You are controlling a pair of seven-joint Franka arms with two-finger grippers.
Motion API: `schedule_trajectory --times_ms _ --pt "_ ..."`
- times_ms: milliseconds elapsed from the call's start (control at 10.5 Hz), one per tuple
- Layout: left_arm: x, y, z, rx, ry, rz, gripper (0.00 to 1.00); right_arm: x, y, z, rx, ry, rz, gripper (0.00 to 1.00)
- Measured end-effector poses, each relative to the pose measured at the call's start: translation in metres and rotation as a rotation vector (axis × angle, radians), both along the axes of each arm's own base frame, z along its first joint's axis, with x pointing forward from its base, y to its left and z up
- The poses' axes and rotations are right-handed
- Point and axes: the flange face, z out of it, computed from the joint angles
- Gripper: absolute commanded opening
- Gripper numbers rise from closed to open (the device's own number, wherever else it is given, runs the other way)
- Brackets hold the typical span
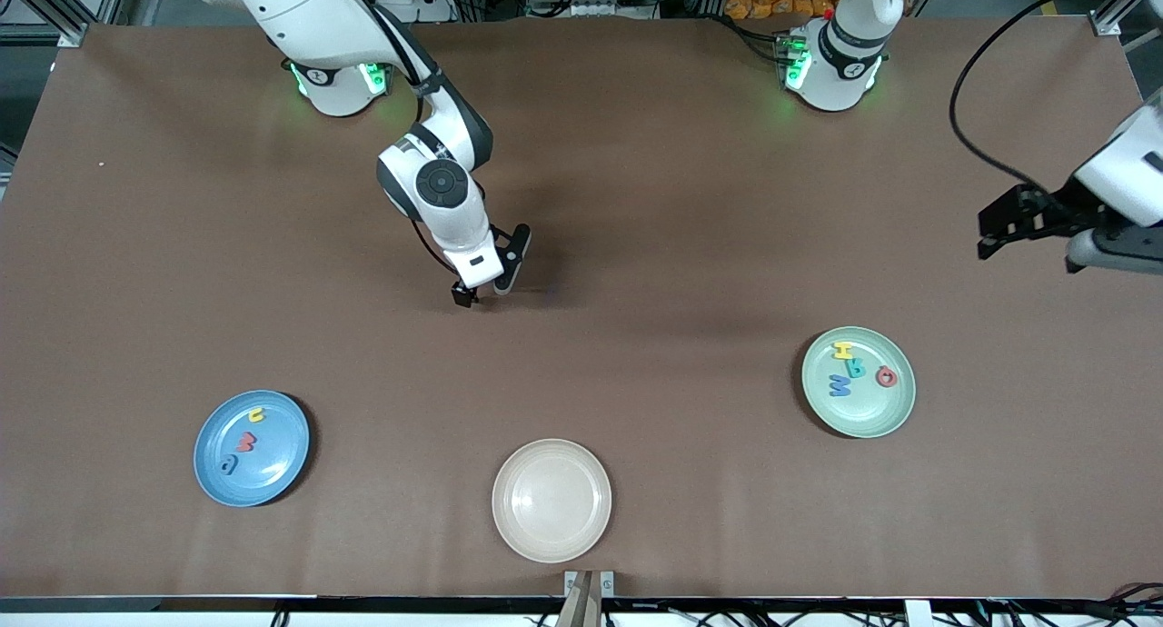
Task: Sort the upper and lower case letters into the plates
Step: 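Grasp the blue m with the right gripper while the left gripper withdraws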
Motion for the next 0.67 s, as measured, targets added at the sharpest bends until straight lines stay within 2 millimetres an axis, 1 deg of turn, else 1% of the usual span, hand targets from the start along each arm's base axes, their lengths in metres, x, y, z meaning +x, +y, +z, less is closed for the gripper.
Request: schedule_trajectory --times_ms 96,669 --pt "-0.002 0.004 0.005 0.001 0.006 0.009 1.0 -0.002 -0.001 -0.002 -0.001 0.002 0.0 1.0" --pt "-0.009 0.011 0.021 0.002 -0.012 0.027 1.0 -0.004 -0.007 -0.015 -0.005 0.013 -0.005 1.0"
